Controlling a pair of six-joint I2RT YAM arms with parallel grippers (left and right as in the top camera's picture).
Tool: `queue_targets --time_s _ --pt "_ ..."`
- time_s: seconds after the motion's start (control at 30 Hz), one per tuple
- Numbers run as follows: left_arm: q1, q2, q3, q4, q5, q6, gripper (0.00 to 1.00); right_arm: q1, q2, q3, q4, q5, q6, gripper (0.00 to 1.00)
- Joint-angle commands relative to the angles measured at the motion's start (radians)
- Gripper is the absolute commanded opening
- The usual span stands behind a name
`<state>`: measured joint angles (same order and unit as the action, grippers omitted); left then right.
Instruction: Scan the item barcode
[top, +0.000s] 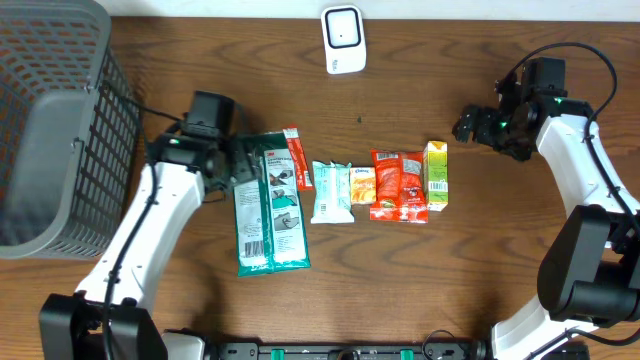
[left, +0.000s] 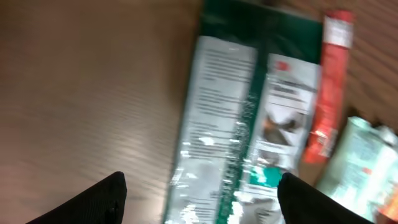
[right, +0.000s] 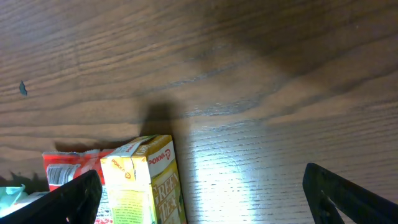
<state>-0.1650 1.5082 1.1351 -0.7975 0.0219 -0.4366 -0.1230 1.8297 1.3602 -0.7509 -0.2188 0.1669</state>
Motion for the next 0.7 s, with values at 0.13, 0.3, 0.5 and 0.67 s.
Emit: queue_targets --time_s 0.13,0.3,0.5,0.67 --pt "0.13 -0.001 0.01 -0.051 -0.023 0.016 0.8 -0.003 -0.027 -0.002 -0.001 0.005 -0.008 0.99" --pt "0.136 -0.001 0.009 -0.055 -0.023 0.017 0.89 -0.002 -0.027 -0.002 -0.001 0.005 -0.008 0.99" --pt "0.136 -0.001 0.008 -0.055 -0.023 0.017 0.89 -0.002 -0.027 -0.002 -0.001 0.005 -0.008 0.99" --pt "0.136 -0.001 0.008 -0.055 -0.023 0.017 0.89 -0.003 -0.027 -0.002 -0.001 0.005 -0.008 0.99"
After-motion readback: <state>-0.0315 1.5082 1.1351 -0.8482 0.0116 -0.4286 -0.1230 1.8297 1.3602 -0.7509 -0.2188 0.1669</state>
